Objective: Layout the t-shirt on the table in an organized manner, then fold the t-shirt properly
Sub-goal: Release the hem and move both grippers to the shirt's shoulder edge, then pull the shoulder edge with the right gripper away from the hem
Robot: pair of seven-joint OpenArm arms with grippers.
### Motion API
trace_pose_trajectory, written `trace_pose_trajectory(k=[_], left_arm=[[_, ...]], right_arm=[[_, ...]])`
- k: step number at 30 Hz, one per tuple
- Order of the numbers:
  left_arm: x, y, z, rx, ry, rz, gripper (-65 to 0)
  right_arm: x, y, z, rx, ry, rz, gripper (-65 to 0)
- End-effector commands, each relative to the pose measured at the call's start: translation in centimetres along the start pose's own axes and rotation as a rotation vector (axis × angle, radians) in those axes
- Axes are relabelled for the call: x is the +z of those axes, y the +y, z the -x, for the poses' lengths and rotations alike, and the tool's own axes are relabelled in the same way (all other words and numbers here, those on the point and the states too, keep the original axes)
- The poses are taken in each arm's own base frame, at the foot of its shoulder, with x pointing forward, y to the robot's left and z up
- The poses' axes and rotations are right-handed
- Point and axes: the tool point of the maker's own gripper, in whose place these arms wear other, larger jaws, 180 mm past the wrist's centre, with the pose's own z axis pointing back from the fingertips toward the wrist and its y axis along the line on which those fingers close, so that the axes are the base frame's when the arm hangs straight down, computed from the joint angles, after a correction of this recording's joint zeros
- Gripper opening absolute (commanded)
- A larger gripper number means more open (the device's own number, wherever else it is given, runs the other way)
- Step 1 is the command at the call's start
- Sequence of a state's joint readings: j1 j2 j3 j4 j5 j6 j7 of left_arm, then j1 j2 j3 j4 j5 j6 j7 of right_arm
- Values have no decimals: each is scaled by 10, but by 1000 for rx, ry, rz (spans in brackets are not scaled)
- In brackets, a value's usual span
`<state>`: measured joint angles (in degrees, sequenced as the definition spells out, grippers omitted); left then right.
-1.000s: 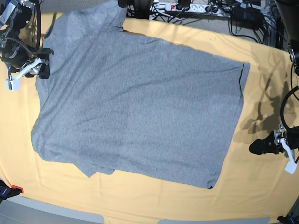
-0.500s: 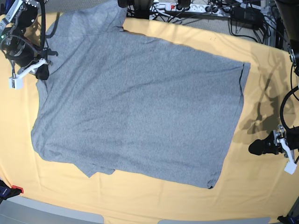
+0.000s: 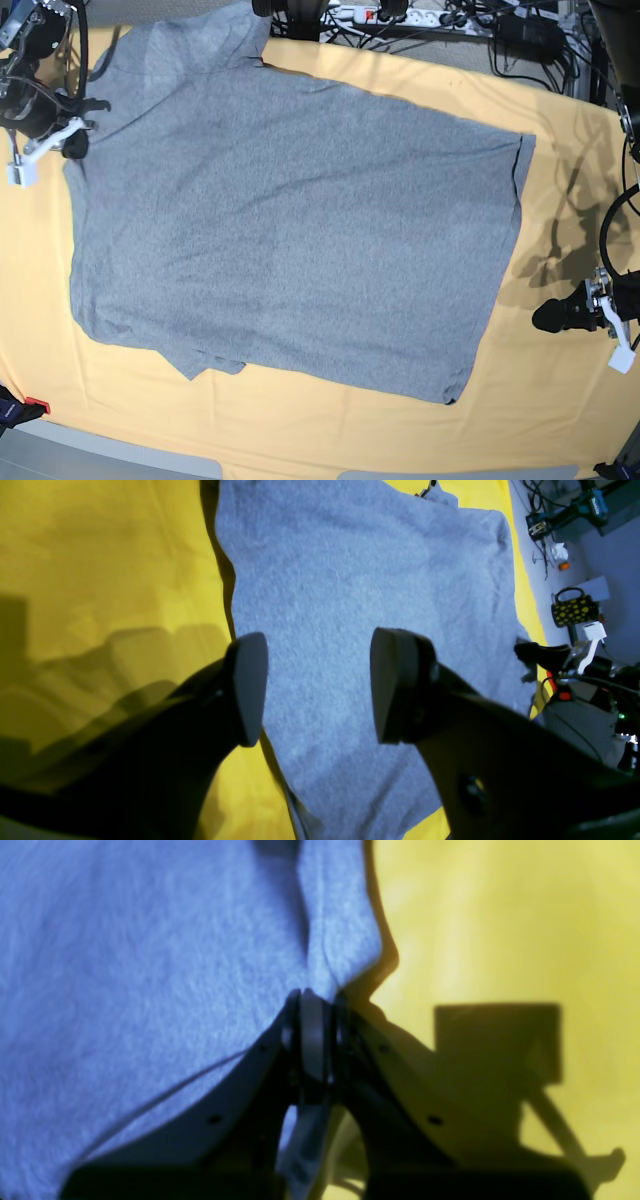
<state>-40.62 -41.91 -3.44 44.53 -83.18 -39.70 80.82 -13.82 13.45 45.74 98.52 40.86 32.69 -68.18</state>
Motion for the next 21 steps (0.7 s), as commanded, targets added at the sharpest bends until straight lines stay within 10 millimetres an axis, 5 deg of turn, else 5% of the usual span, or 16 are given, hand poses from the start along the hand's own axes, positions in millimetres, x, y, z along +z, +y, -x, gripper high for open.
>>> trace_pose_trajectory(k=[1,7,21], left_arm=[[12,-7,-24,-39,-63,5,-312],[12,-7,-24,-39,-64,6,-312],[15,-5,-24,-40,-63,-2,-312]], right_arm=[[10,-12,-12,5,-36,42,-650],[22,-34,-11,-84,-63,109,-650],[23,-37,-14,-106,-81,123,-650]])
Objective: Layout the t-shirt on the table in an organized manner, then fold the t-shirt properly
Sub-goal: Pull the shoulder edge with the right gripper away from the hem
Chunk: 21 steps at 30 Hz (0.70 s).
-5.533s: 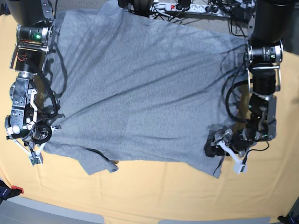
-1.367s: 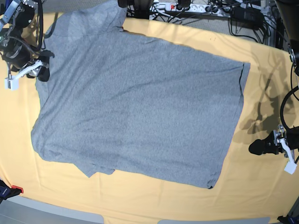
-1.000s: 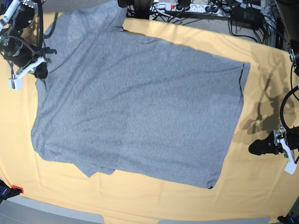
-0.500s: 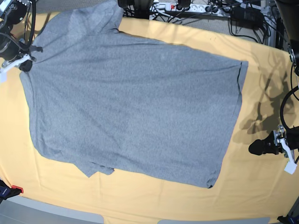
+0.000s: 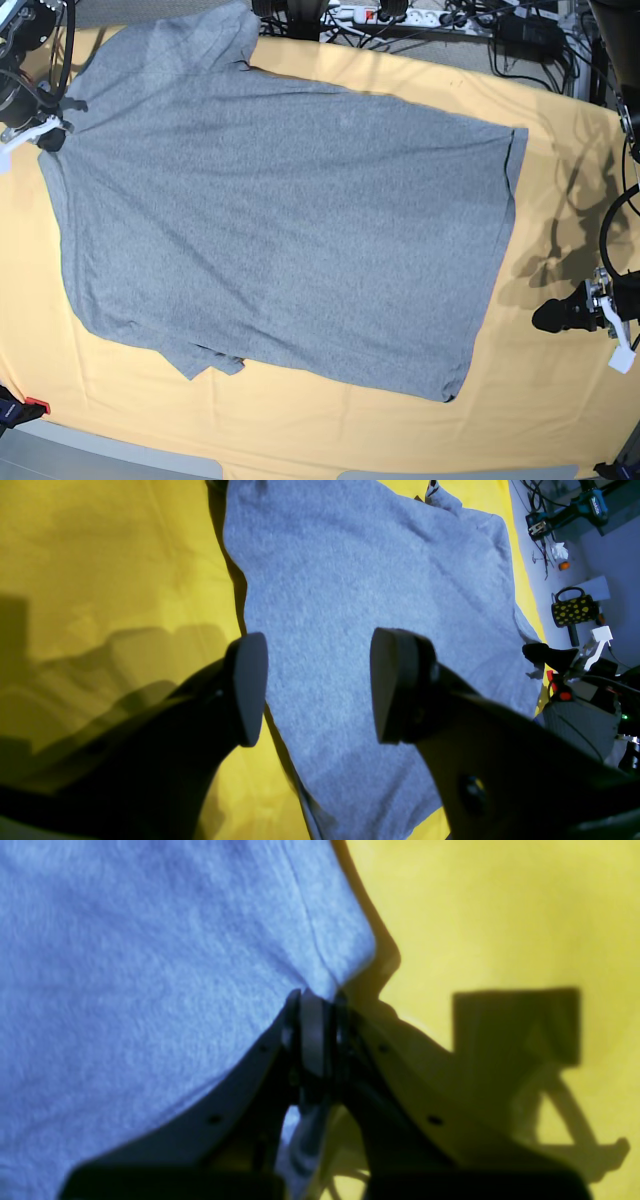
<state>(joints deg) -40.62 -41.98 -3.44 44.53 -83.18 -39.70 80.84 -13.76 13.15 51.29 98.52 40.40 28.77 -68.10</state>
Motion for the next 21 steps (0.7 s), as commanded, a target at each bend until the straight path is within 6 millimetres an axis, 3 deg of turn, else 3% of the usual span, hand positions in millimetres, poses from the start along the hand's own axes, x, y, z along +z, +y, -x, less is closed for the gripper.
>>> trace_pose_trajectory(k=[1,12,20,21], left_arm=[[16,-5,-24,-40,-64,-4,-312],[39,3,-30,-38,-100,-42,-312],[48,17,-3,2,-51,-82,-312],[49,18,-2,3,-49,-86,-312]], right_arm=[[7,-8,-16,21,-44,35,-650],[6,-11,-35,39,-106,67,-650],[5,-6,-39,89,-115,46,-650],[6,-6,-39,90,-113,47,-622]])
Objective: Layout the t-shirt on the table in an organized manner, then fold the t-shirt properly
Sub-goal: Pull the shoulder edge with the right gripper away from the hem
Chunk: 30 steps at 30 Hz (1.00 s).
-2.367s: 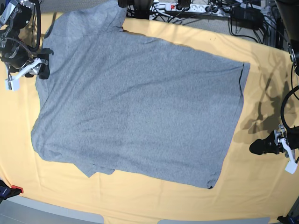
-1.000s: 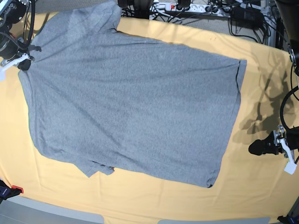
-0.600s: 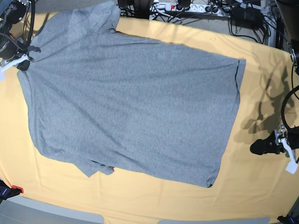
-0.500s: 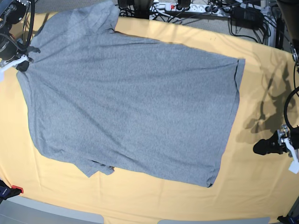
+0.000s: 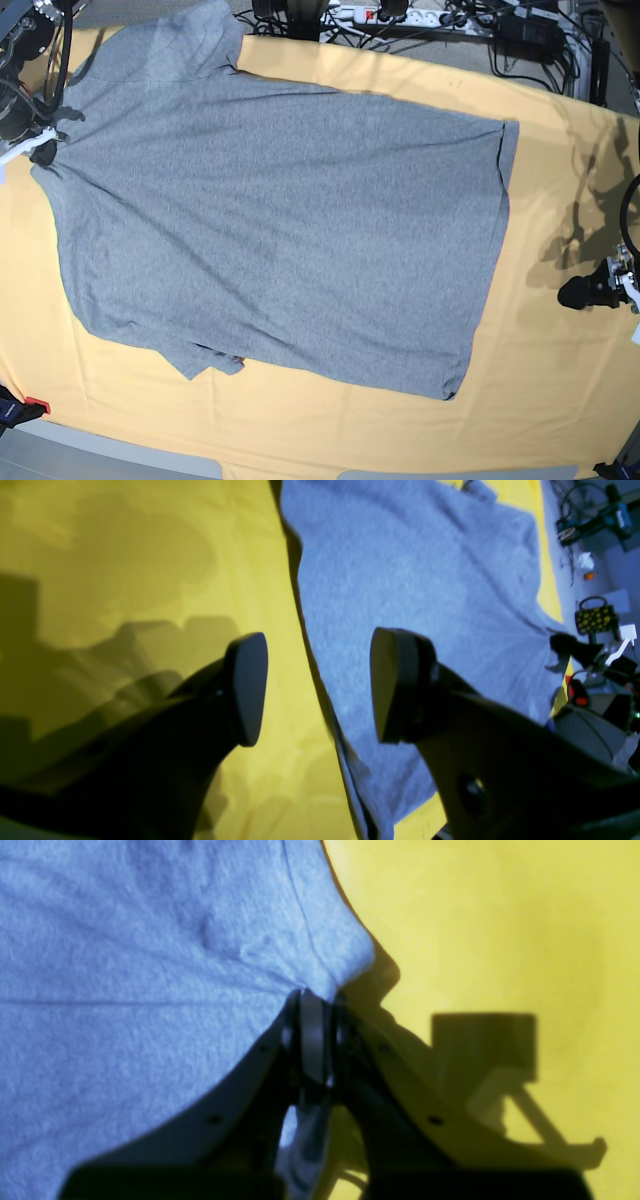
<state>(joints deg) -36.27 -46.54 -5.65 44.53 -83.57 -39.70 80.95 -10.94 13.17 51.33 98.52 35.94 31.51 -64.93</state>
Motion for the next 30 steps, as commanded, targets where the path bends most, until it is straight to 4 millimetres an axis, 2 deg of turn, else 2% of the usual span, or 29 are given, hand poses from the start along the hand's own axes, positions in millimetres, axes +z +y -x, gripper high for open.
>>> trace_pose_trajectory(k=[1,3,4,5,11,14,16,21,24,30], left_arm=[[17,-4,-23,-39,-63,-9,-312],[23,-2,-24,-41,-64,-21,-312],[26,-1,-25,-46,-64,-28,-312],[29,-1,-27,-54,-67,-35,-312],[58,-7,-52,-102,-165,-58,-312],[71,-5,-58,-92,-227,-61,-312],[76,2,-48,-65,-237,-70,-312],[77,21,-2,28,-205,-96,-312],[80,28,18,62,-187,-112,-312],[79,24,50,44,-112,-133,-312]], right_arm=[[7,-6,-17,23,-47,19,-538],[8,-8,-17,27,-40,24,-356],[9,-10,-17,35,-38,25,-291],[11,-10,-18,47,-41,17,-257],[25,-1,-36,89,-57,-64,-258],[36,6,-36,88,-57,-101,-258],[44,9,-31,63,-64,-142,-258],[57,6,-10,55,-40,-180,-258],[62,6,6,56,0,-194,-258],[73,2,40,64,91,-204,-258]])
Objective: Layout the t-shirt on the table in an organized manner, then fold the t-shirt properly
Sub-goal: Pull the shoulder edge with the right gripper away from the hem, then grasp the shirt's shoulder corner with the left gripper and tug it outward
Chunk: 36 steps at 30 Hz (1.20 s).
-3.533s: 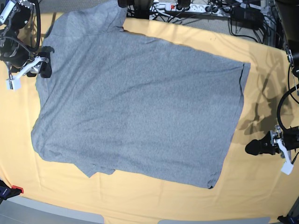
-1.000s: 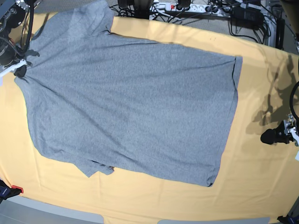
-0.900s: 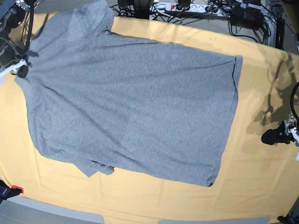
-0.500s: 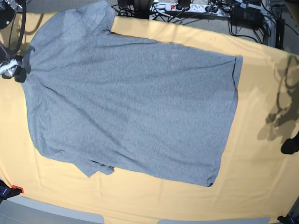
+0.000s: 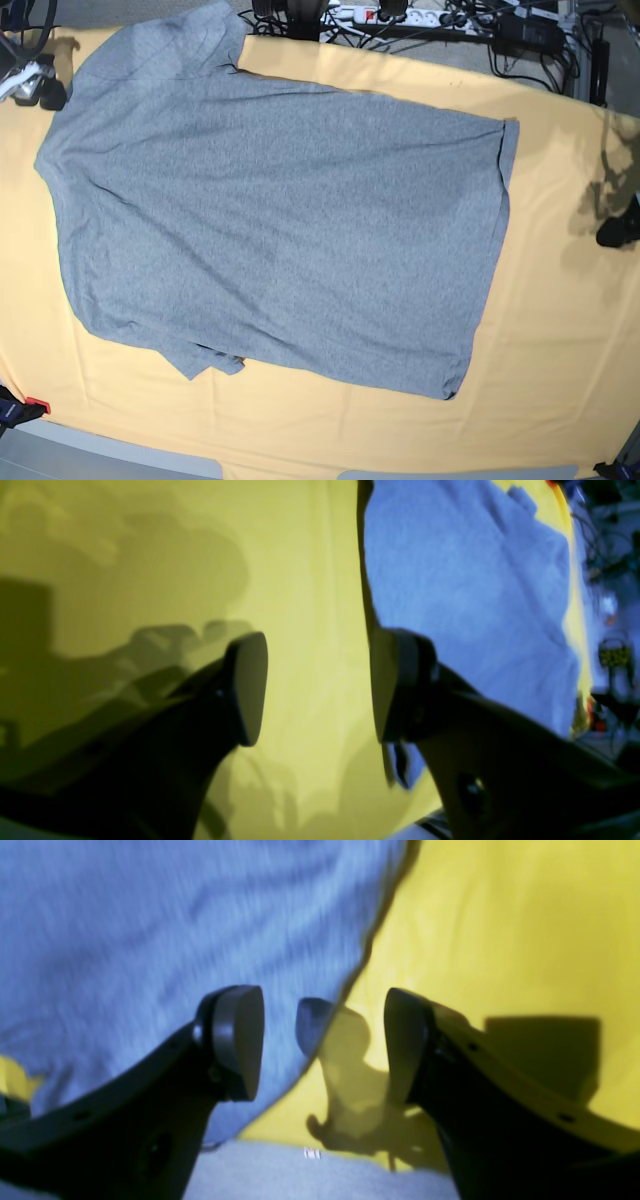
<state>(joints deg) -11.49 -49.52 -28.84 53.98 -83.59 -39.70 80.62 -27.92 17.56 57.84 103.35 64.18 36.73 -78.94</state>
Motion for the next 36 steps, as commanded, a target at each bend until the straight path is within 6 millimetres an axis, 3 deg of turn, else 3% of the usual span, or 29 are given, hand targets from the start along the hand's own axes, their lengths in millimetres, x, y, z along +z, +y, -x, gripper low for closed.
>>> trace_pose_trajectory(k=[1,7,16,23,27,36], left_arm=[[12,-5,-14,-52,-23,-8,-312],[6,-20,27,-120,115,-5,-312],[-2,-21,108,-10,252,22,-312],[-21,-34,151,87,262,85,-312],[-30,-41,159,107,251,113,-312],[-23,-71,166,-28,322,143,-312]], right_arm=[[7,1,-7,32,-22,-8,-258],[15,-3,18,26,56,6,-258],[15,-3,19,30,58,5,-258],[15,-3,19,41,58,3,-258],[15,-3,17,41,50,3,-258],[15,-3,17,41,48,3,-258]])
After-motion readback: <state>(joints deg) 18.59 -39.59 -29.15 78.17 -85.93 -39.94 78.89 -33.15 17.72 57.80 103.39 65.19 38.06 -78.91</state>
